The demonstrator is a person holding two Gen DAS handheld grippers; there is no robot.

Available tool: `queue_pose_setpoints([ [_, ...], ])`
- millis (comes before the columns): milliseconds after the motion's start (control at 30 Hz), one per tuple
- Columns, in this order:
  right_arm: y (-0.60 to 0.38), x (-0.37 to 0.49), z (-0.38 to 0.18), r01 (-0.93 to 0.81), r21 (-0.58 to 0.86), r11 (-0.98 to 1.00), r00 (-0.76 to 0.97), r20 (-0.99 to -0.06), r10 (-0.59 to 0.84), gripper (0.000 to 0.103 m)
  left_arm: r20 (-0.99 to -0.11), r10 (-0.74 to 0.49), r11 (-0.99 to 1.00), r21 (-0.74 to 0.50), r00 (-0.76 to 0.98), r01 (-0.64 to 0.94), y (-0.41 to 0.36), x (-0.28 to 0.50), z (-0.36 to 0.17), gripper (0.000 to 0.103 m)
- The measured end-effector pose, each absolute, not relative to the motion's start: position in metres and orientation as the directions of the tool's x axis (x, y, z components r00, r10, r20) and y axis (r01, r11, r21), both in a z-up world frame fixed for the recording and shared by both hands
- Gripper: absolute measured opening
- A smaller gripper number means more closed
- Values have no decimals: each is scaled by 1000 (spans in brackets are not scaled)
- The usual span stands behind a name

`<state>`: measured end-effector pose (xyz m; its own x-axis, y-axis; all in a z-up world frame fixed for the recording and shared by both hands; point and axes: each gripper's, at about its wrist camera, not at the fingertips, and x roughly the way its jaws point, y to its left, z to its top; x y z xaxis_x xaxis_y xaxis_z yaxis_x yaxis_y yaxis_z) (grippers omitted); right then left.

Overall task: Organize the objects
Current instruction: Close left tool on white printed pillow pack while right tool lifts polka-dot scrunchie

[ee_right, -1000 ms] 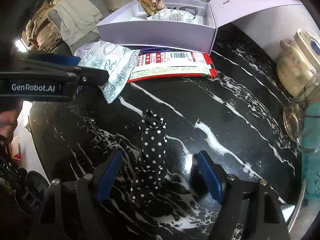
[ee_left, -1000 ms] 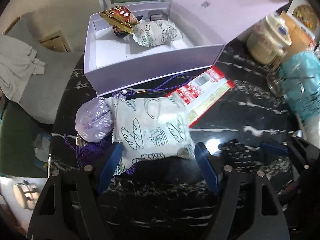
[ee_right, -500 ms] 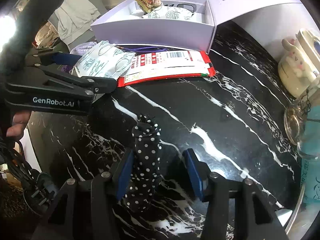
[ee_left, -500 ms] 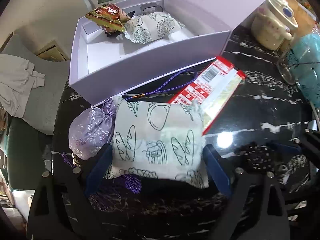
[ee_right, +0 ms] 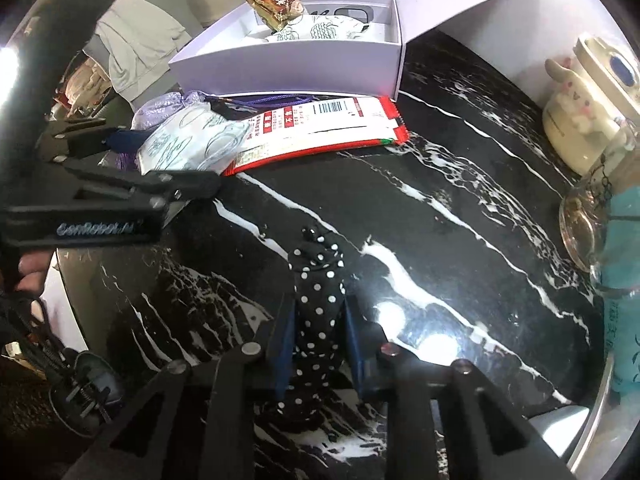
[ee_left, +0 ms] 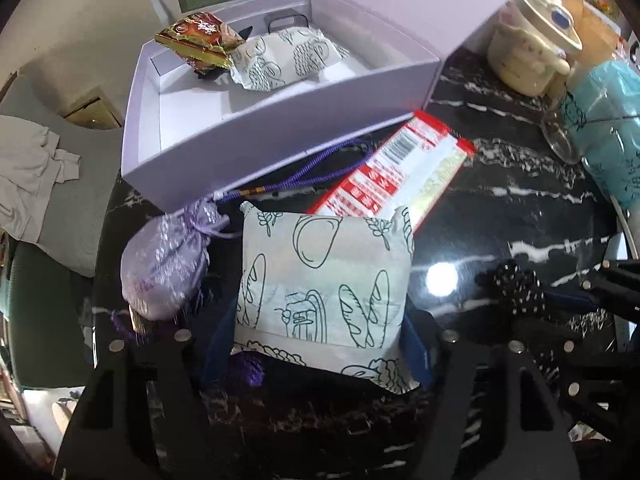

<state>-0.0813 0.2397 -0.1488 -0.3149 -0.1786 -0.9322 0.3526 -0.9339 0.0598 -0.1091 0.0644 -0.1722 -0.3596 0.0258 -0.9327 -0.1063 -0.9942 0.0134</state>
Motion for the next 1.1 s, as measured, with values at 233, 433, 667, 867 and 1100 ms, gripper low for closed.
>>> queue_pose_setpoints([
  [233, 255, -74, -145, 331, 109, -937, -327, -919, -222, 18, -945, 72, -990, -27, -319, -141, 82, -83, -169, 69],
  [433, 264, -64, -143, 312, 102, -944, -340, -916, -212, 18, -953, 95, -985, -49, -288, -163, 98, -60, -168, 69],
  [667, 271, -54, -150, 303, 124, -945, -334, -915, -227, 19, -950, 78, -980, -19, -301, -196, 113, -44, -170, 71],
  [867, 279, -49, -153, 282, 187, -941, -309, -911, -274, 30, -932, 105, -977, -33, -347, -209, 112, -48, -175, 76],
  [1100, 284, -38, -153, 281, 237, -930, -360, -872, -331, 47, -918, 97, -983, -28, -384, -181, 112, -52, -184, 78],
])
